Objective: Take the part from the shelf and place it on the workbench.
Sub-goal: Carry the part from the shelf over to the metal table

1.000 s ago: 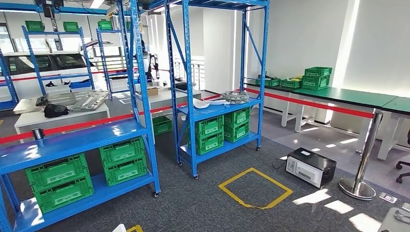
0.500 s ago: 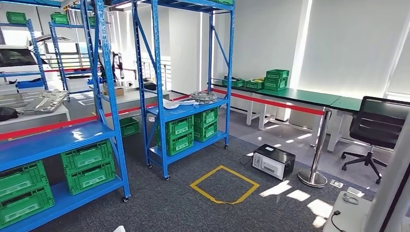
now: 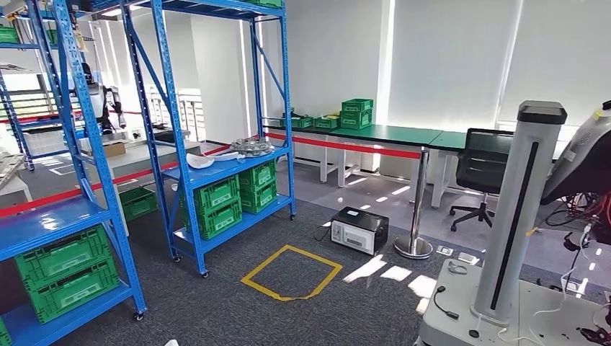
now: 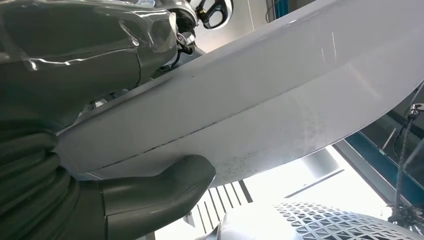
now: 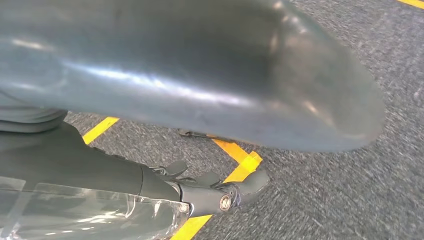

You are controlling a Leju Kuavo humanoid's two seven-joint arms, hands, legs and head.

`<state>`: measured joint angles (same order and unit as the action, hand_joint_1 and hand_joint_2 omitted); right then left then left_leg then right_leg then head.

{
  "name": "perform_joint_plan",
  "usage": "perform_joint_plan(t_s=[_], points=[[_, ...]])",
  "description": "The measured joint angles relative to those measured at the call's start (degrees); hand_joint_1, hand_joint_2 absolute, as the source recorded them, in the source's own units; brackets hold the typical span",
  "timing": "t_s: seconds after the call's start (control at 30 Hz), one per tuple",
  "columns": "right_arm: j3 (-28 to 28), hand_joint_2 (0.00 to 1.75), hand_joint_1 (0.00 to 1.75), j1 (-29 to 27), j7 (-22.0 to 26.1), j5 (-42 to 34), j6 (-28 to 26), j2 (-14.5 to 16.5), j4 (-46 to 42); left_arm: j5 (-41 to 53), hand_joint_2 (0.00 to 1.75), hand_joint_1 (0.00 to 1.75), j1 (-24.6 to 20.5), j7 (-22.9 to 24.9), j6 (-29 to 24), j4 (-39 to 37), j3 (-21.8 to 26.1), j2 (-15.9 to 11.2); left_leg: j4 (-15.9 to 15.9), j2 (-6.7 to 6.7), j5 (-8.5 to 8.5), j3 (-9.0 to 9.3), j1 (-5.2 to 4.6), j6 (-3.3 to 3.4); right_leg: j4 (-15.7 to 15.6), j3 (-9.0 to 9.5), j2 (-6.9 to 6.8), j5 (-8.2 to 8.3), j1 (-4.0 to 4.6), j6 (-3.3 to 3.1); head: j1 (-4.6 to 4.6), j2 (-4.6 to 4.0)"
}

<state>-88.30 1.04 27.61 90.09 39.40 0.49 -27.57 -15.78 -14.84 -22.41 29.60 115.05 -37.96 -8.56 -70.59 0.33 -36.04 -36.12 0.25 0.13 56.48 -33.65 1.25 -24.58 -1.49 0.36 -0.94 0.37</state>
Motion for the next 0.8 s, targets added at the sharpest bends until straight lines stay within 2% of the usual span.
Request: perform_joint_plan(t_s=[0.03, 0.07, 0.1, 0.13, 0.2, 0.23, 0.27, 0.33, 0.37, 0.4, 0.47, 0.53, 0.57, 0.6, 0.63, 0.67, 0.7, 0.73, 0.77, 0.8], points=[[0.0, 0.00, 0.00, 0.0, 0.0, 0.0, 0.0, 0.0, 0.0, 0.0, 1.75, 1.75, 0.1, 0.0, 0.0, 0.0, 0.0, 0.0, -2.8, -0.18, -0.81, -1.28, -0.01, 0.08, 0.0, -0.16, 0.68, 0.12, 0.15, -0.13, -0.03, 0.00], [0.0, 0.00, 0.00, -0.1, 0.0, 0.0, 0.0, 0.0, 0.0, 0.0, 1.75, 1.75, 0.1, 0.0, 0.0, 0.0, 0.0, -0.1, -3.4, -0.28, -0.45, -1.56, -0.03, 0.27, 0.0, -0.25, 1.36, 0.25, 0.30, -0.23, -0.05, 0.00], [0.0, 0.00, 0.00, -0.2, 0.0, 0.0, 0.0, 0.0, 0.1, 0.0, 1.75, 1.75, 0.1, 0.0, -0.1, 0.1, 0.0, -0.1, -1.6, -0.50, 1.01, -0.67, -0.07, 0.57, 0.0, -0.26, 2.09, 0.36, 0.43, -0.26, -0.07, 0.00], [0.0, 0.00, 0.00, -0.2, 0.0, 0.0, 0.0, 0.0, 0.1, 0.0, 1.75, 1.75, 0.1, 0.0, -0.1, 0.2, 0.1, -0.2, 2.2, -1.14, 3.20, 1.22, -0.13, 1.04, 0.0, -0.22, 2.83, 0.48, 0.54, -0.24, -0.08, 0.00], [0.0, 0.00, 0.00, -0.1, 0.1, 0.0, 0.0, 0.1, 0.3, 0.0, 1.75, 1.75, 0.2, 0.0, -0.3, 0.5, 0.1, -0.2, 10.0, -3.61, 6.37, 5.08, -0.24, 2.19, 0.0, -0.29, 4.23, 0.81, 0.65, 0.02, -0.03, 0.00], [0.0, 0.00, 0.00, -0.1, 0.1, 0.0, -0.1, 0.2, 0.4, 0.1, 1.75, 1.75, 0.2, -0.1, -0.5, 0.7, 0.2, -0.3, 12.2, -4.53, 6.98, 6.12, -0.35, 2.61, 0.0, -0.49, 4.84, 1.04, 0.57, 0.27, -0.05, 0.00], [0.1, 0.00, 0.00, -0.1, 0.1, 0.0, -0.2, 0.3, 0.4, 0.2, 1.75, 1.75, 0.2, -0.2, -0.7, 0.9, 0.3, -0.3, 13.0, -4.88, 6.93, 6.42, -0.47, 2.86, 0.0, -0.78, 5.40, 1.28, 0.45, 0.62, -0.05, 0.00], [0.1, 0.00, 0.00, -0.3, 0.2, 0.0, -0.2, 0.3, 0.5, 0.6, 1.75, 1.75, 0.2, -0.9, -0.9, 1.0, 0.5, -0.3, 13.8, -3.75, 7.41, 6.63, -0.51, 3.13, -0.1, -1.26, 6.24, 1.76, 0.26, 1.30, -0.14, 0.00], [0.1, 0.00, 0.00, -0.5, 0.2, 0.0, -0.3, 0.4, 0.5, 0.8, 1.75, 1.75, 0.2, -1.5, -1.0, 1.0, 0.7, -0.4, 14.5, -3.06, 7.85, 6.89, -0.42, 3.29, 0.3, -1.70, 5.52, 1.57, 0.36, 1.41, -0.08, 0.00], [0.2, 0.00, 0.00, -0.5, 0.2, 0.0, -0.2, 0.5, 0.5, 1.1, 1.75, 1.75, 0.2, -2.1, -1.0, 0.9, 0.9, -0.4, 15.1, -2.30, 8.36, 7.14, -0.30, 3.51, 1.7, -2.55, 4.21, 0.83, 0.47, 1.37, -0.02, 0.00], [0.4, 0.00, 0.00, -0.4, 0.3, 0.0, -0.2, 0.5, 0.5, 1.4, 1.75, 1.75, 0.4, -3.0, -0.9, 0.6, 1.1, -0.4, 15.7, -0.66, 8.96, 7.20, -0.32, 3.73, 8.1, -5.77, 0.92, -2.25, 0.56, 1.11, 0.13, 0.01], [0.6, 0.00, 0.00, -0.3, 0.3, 0.0, -0.1, 0.6, 0.5, 1.5, 1.75, 1.75, 0.6, -3.3, -0.8, 0.3, 1.3, -0.4, 15.7, 1.14, 9.10, 6.92, -0.40, 3.72, 15.4, -9.02, -0.34, -4.95, 0.20, 1.51, 0.22, 0.01], [0.7, 0.00, 0.00, -0.4, 0.4, 0.1, 0.0, 0.6, 0.5, 1.6, 1.75, 1.75, 0.7, -3.3, -0.8, 0.2, 1.4, -0.4, 15.7, 1.98, 9.10, 6.84, -0.40, 3.66, 16.7, -9.39, -0.63, -5.26, -0.04, 1.99, 0.26, 0.00], [0.8, 0.00, 0.00, -0.5, 0.4, 0.1, 0.0, 0.6, 0.4, 1.6, 1.75, 1.75, 0.7, -3.3, -0.8, 0.2, 1.4, -0.4, 15.6, 2.75, 9.07, 6.81, -0.37, 3.55, 15.5, -8.45, -0.97, -4.68, -0.31, 2.61, 0.29, 0.00], [0.9, 0.00, 0.00, -0.5, 0.5, 0.1, 0.1, 0.5, 0.4, 1.6, 1.75, 1.75, 0.7, -3.2, -0.8, 0.2, 1.5, -0.4, 15.5, 3.43, 8.97, 6.81, -0.31, 3.36, 12.0, -6.29, -1.60, -3.47, -0.53, 3.25, 0.31, 0.00], [1.0, 0.00, 0.00, -0.5, 0.5, 0.0, 0.2, 0.4, 0.3, 1.5, 1.75, 1.75, 0.7, -3.1, -0.8, 0.2, 1.5, -0.4, 15.2, 4.10, 8.77, 6.77, -0.29, 3.04, 7.4, -3.63, -2.90, -2.26, -0.69, 3.73, 0.35, 0.00], [1.1, 0.00, 0.00, -0.5, 0.6, 0.0, 0.3, 0.4, 0.3, 1.5, 1.75, 1.75, 0.7, -3.0, -0.8, 0.2, 1.6, -0.4, 14.7, 4.72, 8.46, 6.62, -0.38, 2.60, 3.5, -1.37, -3.95, -1.21, -0.70, 3.81, 0.36, 0.00], [1.2, 0.00, 0.00, -0.4, 0.6, 0.0, 0.4, 0.4, 0.2, 1.5, 1.75, 1.75, 0.7, -2.9, -0.8, 0.2, 1.6, -0.4, 14.4, 5.27, 8.18, 6.48, -0.49, 2.15, 1.0, 0.06, -4.66, -0.59, -0.61, 3.57, 0.35, 0.00], [1.3, 0.00, 0.00, -0.4, 0.7, 0.0, 0.5, 0.4, 0.1, 1.5, 1.75, 1.75, 0.7, -2.8, -0.8, 0.2, 1.6, -0.3, 14.1, 5.79, 7.98, 6.37, -0.60, 1.76, 0.0, 0.57, -4.89, -0.37, -0.45, 3.10, 0.32, 0.00], [1.3, 0.00, 0.00, -0.5, 0.7, 0.0, 0.5, 0.3, 0.1, 1.5, 1.75, 1.75, 0.6, -2.7, -0.8, 0.2, 1.7, -0.3, 13.9, 6.28, 7.88, 6.34, -0.64, 1.46, 0.1, 0.42, -4.25, -0.20, -0.25, 2.57, 0.26, 0.00]])
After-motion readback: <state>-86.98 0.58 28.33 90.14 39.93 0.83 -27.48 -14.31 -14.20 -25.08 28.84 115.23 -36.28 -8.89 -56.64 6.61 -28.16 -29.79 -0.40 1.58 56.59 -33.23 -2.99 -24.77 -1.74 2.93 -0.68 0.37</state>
